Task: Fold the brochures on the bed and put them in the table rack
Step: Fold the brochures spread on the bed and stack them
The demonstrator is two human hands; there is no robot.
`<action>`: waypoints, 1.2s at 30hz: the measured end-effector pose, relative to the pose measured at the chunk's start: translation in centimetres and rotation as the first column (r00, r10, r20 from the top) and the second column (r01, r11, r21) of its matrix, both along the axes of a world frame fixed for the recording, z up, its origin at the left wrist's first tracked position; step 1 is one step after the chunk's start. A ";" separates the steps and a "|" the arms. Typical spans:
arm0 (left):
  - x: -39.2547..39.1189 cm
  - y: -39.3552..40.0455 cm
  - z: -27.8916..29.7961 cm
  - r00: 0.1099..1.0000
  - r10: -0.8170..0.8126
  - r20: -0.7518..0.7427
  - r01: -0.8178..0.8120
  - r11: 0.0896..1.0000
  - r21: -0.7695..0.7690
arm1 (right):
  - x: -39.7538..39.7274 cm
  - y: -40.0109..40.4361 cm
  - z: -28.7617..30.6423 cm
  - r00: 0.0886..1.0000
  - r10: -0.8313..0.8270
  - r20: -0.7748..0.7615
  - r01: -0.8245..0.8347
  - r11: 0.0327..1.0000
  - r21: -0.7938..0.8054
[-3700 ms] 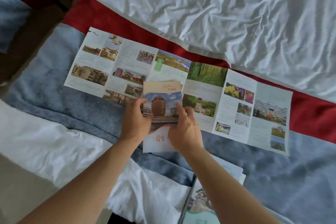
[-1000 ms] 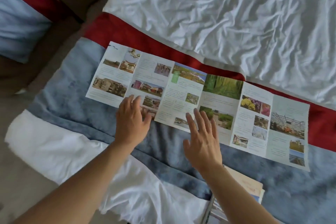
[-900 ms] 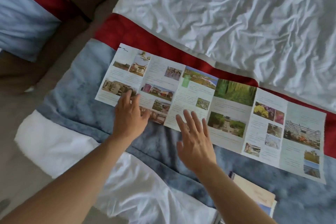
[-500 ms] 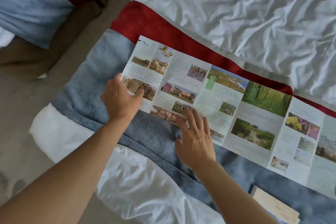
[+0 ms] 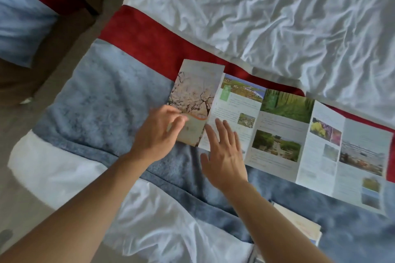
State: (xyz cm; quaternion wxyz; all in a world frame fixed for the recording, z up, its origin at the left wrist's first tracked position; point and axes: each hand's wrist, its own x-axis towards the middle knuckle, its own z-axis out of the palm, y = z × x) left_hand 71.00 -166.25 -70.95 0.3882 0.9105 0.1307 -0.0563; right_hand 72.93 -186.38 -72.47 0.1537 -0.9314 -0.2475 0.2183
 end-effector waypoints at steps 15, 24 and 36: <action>2.2 -6.0 -3.2 0.945 0.256 -0.204 -0.205 0.949 0.240 | 3.3 -16.1 1.1 0.823 -0.553 0.132 0.568 0.809 -0.153; 3.5 -11.6 -2.2 0.963 0.230 -0.137 -0.228 0.973 0.028 | 2.6 -17.4 0.7 0.769 -0.639 0.008 0.639 0.769 -0.008; 4.9 -22.7 -0.8 0.989 0.079 -0.122 -0.100 0.979 -0.179 | 2.6 -23.0 0.2 0.754 -0.653 -0.076 0.657 0.747 0.099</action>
